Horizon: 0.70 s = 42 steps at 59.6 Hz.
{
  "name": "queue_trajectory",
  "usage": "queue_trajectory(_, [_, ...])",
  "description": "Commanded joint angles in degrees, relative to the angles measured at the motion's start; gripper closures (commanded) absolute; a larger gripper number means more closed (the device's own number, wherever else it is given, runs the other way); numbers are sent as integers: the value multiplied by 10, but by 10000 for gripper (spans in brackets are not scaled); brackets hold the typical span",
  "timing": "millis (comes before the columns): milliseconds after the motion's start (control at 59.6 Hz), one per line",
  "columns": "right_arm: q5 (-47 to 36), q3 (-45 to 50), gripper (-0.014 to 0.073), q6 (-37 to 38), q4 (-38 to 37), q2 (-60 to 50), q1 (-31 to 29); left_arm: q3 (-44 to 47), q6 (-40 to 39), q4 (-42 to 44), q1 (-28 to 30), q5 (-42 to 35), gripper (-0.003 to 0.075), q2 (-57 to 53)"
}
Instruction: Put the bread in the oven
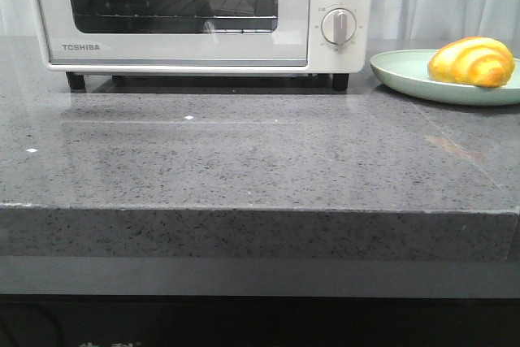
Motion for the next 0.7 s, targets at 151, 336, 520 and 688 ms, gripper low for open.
queue_trajectory(151, [-49, -20, 650, -2, 0, 11, 0, -65, -1, -1, -6, -88, 741, 61])
queue_trajectory(336, [-45, -20, 650, -2, 0, 11, 0, -73, -1, -1, -6, -91, 741, 92])
queue_trajectory(520, [-41, -20, 650, -2, 0, 11, 0, -73, -1, 1, -15, 2, 741, 80])
queue_trajectory(688, [-41, -20, 650, -2, 0, 11, 0, -73, -1, 5, -34, 148, 741, 64])
